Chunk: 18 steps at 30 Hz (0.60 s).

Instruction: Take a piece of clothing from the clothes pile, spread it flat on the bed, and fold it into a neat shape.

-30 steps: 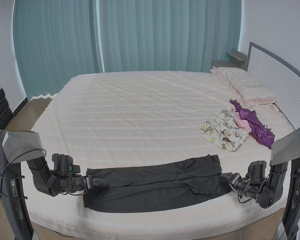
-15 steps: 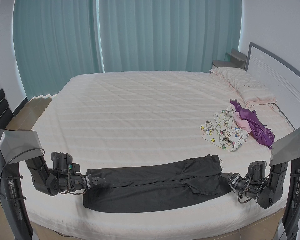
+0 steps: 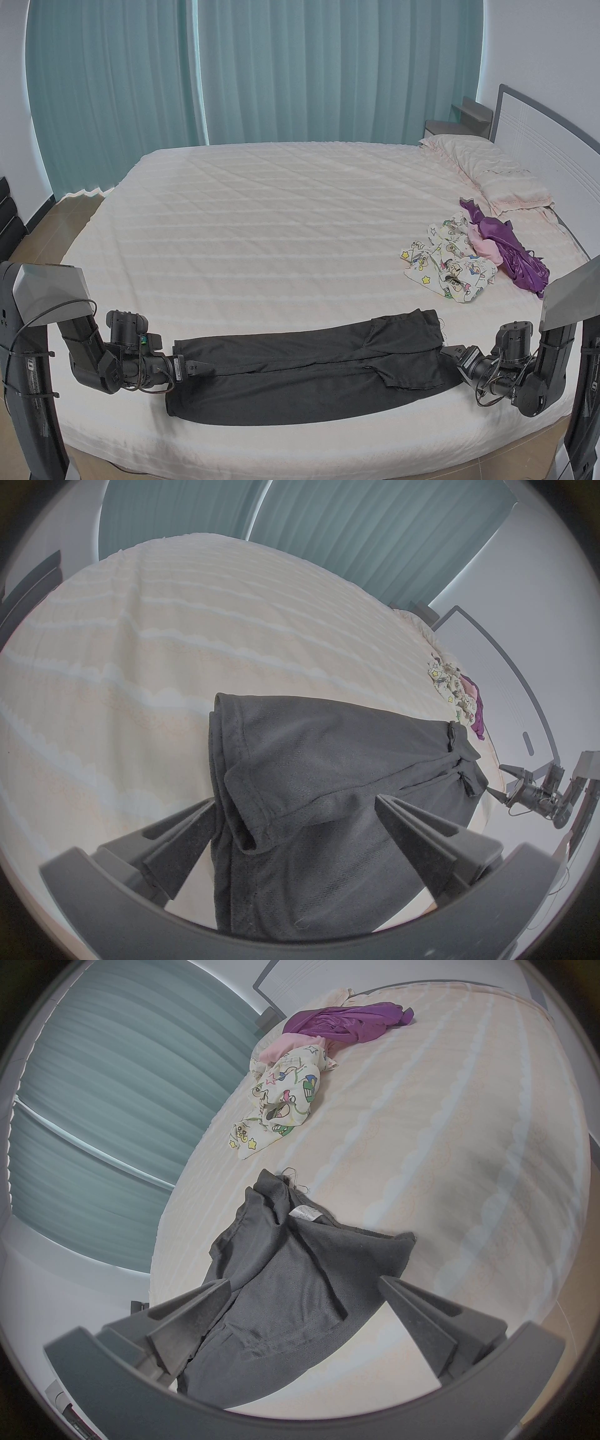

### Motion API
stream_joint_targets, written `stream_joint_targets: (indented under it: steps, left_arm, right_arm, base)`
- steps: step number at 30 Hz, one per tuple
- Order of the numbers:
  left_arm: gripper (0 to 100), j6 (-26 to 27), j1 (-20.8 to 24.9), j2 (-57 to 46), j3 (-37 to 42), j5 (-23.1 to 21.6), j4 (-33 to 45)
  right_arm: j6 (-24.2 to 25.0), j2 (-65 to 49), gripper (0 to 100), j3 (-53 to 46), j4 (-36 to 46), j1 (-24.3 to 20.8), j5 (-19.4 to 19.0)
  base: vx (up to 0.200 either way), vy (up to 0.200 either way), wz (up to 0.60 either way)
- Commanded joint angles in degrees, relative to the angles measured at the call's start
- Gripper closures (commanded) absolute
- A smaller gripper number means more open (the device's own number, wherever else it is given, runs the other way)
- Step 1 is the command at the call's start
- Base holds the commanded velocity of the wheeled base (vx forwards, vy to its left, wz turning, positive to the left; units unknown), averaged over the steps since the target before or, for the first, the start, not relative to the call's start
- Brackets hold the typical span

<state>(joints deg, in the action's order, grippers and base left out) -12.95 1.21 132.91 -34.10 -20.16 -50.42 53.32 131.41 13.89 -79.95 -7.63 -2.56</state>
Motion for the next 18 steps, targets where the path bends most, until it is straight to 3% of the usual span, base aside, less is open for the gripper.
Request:
stream_joint_targets:
  steps: [1, 5, 18]
  left_arm:
    - [0, 0.82, 0.38, 1.03, -0.09, 0.83, -0.12]
    - [0, 2.05, 1.17, 1.91, -0.88, 3.11, -0.2]
    - [0, 0.99, 3.72, 1.91, -2.2, 2.94, 0.15]
  right_arm:
    - [0.03, 0.07, 0, 0.0, -0.03, -0.02, 0.01]
    - [0.03, 0.07, 0, 0.09, -0.03, -0.02, 0.01]
    - [0.03, 0.07, 0, 0.09, -0.12, 0.07, 0.01]
  base:
    - [0.0, 0.0, 0.0]
    - [0.0, 0.0, 0.0]
    - [0.0, 0.0, 0.0]
